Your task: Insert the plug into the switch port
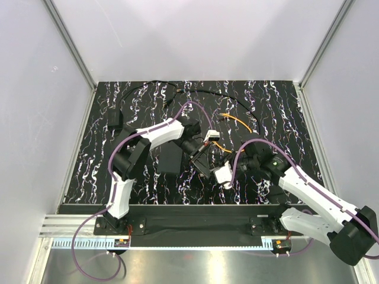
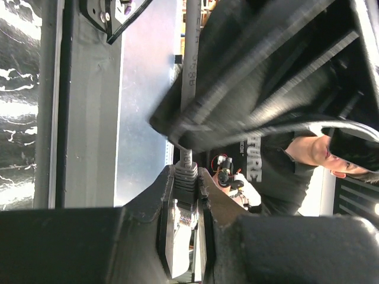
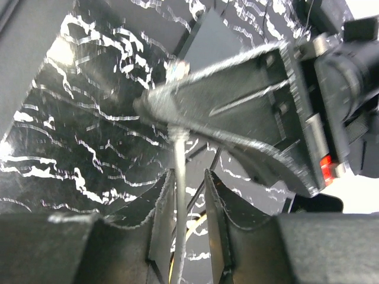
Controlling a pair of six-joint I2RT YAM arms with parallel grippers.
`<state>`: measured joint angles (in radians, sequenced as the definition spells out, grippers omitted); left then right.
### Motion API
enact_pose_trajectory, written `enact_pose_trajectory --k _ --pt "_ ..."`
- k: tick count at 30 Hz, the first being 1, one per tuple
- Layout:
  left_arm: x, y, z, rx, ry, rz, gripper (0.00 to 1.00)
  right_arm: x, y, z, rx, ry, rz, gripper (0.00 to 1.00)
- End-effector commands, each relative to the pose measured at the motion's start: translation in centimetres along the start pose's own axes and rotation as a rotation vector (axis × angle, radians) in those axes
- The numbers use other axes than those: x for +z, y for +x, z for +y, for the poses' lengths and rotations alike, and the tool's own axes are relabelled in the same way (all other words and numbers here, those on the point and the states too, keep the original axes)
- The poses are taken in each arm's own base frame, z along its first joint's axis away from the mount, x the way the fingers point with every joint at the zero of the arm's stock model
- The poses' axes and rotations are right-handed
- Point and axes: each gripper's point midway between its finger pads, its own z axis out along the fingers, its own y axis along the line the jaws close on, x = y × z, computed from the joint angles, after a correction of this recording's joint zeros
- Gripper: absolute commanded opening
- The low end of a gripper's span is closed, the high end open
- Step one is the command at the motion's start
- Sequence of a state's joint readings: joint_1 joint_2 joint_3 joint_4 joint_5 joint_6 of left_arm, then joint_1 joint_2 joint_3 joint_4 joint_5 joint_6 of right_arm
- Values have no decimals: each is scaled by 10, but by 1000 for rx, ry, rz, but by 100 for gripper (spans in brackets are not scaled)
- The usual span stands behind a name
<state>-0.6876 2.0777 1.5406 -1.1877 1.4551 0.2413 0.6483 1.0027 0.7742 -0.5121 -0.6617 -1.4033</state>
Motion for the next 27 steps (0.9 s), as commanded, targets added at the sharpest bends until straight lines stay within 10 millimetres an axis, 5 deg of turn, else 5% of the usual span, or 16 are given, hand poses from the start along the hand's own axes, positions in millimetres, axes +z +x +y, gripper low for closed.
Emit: enact_pose_trajectory --k 1,10,12,14,17,20,23,26,27 --pt "-2 -6 -35 31 175 -52 0 2 7 -6 -79 27 33 32" --pt "-2 -5 -36 34 186 -55 5 10 0 -10 -86 31 9 28" --pt "-2 -4 -36 43 183 -57 11 11 -4 -11 -79 30 -1 24" --pt "-2 -4 -39 55 175 -55 21 13 -7 -8 -69 14 -11 3" --pt "-7 -5 -43 151 135 -66 46 12 -9 -5 -20 -6 -19 0" --pt "-28 -13 -43 267 96 -120 73 8 -17 -3 62 -31 -32 0" --pt "-65 -28 -35 278 10 -176 79 6 -17 9 138 -66 -24 0" --pt "-103 -43 -27 369 -219 -192 81 4 -15 19 183 -89 -11 0" --pt "-122 -45 -19 271 -362 -234 84 4 -15 19 198 -86 -8 0"
